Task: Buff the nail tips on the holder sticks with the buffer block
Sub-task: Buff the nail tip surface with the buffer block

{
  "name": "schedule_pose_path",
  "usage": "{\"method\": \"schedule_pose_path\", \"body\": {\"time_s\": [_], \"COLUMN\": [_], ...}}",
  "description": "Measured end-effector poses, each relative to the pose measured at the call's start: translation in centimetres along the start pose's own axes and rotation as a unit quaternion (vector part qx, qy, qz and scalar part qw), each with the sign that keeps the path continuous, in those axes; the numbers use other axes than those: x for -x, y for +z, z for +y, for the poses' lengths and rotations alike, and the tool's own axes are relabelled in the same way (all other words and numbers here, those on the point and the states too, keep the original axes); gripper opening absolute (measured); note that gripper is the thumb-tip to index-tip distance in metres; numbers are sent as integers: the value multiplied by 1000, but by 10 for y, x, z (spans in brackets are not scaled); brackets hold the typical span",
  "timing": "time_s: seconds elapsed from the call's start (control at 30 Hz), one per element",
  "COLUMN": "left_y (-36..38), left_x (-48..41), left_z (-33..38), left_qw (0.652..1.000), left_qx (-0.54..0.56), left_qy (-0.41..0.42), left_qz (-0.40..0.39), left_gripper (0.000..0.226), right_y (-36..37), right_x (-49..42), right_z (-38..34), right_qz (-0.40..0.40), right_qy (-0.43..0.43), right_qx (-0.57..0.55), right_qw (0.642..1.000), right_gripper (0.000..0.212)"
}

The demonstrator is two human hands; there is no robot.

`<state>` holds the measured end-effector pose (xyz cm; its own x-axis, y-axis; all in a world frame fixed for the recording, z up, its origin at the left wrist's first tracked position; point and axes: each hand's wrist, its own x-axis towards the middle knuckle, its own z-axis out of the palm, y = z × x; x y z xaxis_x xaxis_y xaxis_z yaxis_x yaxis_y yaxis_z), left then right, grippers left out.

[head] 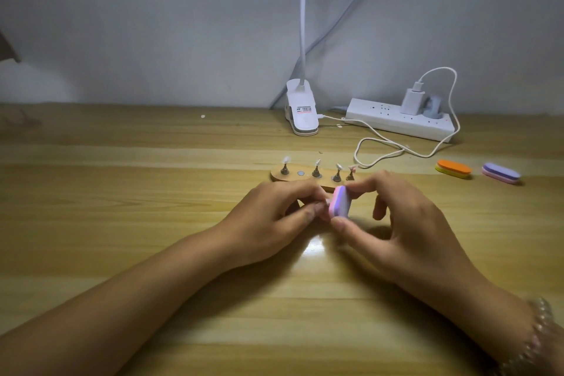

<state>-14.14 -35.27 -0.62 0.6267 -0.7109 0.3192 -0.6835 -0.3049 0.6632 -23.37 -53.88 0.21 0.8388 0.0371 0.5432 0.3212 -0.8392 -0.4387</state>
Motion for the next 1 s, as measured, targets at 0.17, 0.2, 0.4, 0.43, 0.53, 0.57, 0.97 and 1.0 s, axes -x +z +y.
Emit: {"method": "schedule_pose_path", "body": {"time_s": [0.17, 0.2, 0.4, 0.43, 0.53, 0.57, 0.97, 1.0], "left_y": [0, 0, 1, 1, 1, 1, 0, 0], "left_x": [0, 0, 0, 0, 0, -1, -3, -3], "left_z": [0, 1, 2, 2, 1, 1, 1, 1], "left_qw": [1000, 1000, 998, 998, 999, 999, 1000, 999], "left_qx": [-17, -19, -58, -54, -44, -41, -22, -24], "left_qy": [-1, -1, -5, -9, -14, -14, -21, -21], "left_qz": [3, 4, -9, -4, 4, 1, -2, -2], "left_gripper": [13, 13, 14, 11, 8, 9, 15, 16], "right_y": [0, -1, 2, 1, 1, 3, 3, 2], "right_x": [0, -1, 3, 1, 0, 1, 2, 1], "right_z": [-1, 1, -4, -2, 1, -1, -2, 0], "right_qz": [-3, 2, -15, -3, 5, -5, -14, 3], "right_qy": [16, 26, -15, 8, 12, -8, 8, 30], "right_qx": [-18, -15, 11, -3, 18, 30, 25, 9], "right_qw": [1000, 1000, 1000, 1000, 1000, 1000, 1000, 1000], "right_gripper": [32, 31, 33, 33, 34, 34, 38, 36]}}
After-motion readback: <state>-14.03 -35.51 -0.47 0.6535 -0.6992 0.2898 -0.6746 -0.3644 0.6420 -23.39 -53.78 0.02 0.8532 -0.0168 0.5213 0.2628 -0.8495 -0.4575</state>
